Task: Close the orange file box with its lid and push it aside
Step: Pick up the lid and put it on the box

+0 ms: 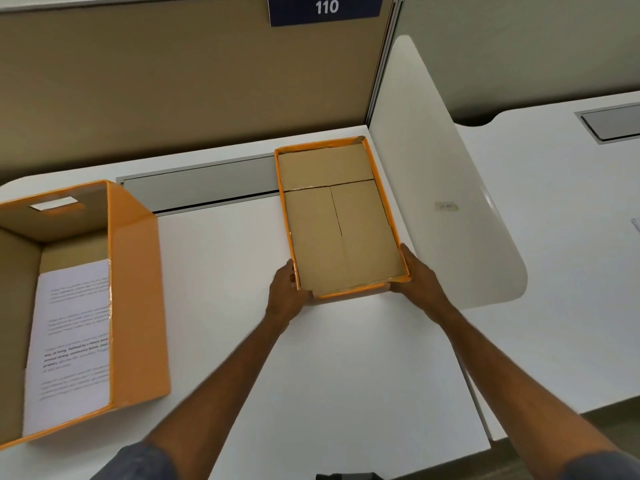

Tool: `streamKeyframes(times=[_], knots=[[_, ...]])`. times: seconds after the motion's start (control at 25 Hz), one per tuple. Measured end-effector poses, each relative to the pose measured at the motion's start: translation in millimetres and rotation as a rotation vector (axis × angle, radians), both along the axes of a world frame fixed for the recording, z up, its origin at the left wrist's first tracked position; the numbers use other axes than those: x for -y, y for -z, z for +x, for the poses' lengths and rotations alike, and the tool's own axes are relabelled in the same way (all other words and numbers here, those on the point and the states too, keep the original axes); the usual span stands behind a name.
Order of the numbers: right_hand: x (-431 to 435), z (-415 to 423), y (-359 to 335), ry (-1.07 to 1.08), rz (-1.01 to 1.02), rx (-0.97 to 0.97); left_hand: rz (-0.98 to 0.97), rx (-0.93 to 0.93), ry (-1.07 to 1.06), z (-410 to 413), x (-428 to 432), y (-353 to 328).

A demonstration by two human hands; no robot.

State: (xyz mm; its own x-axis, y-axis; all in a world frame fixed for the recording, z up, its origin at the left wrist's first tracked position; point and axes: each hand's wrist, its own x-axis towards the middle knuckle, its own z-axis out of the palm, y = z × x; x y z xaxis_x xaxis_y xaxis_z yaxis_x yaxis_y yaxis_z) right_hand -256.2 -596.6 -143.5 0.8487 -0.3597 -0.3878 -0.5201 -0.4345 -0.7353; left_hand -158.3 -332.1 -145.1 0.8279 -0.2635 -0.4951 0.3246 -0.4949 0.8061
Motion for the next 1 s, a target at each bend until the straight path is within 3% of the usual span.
streamKeyframes(times=[0.4,0.88,1.0], knots=[[-31,-40,-22,-0.050,0.067,0.068,-0.080,0.049,0.103,-25,-72,-20],[-175,-93,-86,0.061,0.182,0.326,-0.173,0.309,0.141,-46,-205,-89],[-209,-108,-104,0.136,0.288,0.433,-0.239,0.350,0.164,-53,-236,-110]])
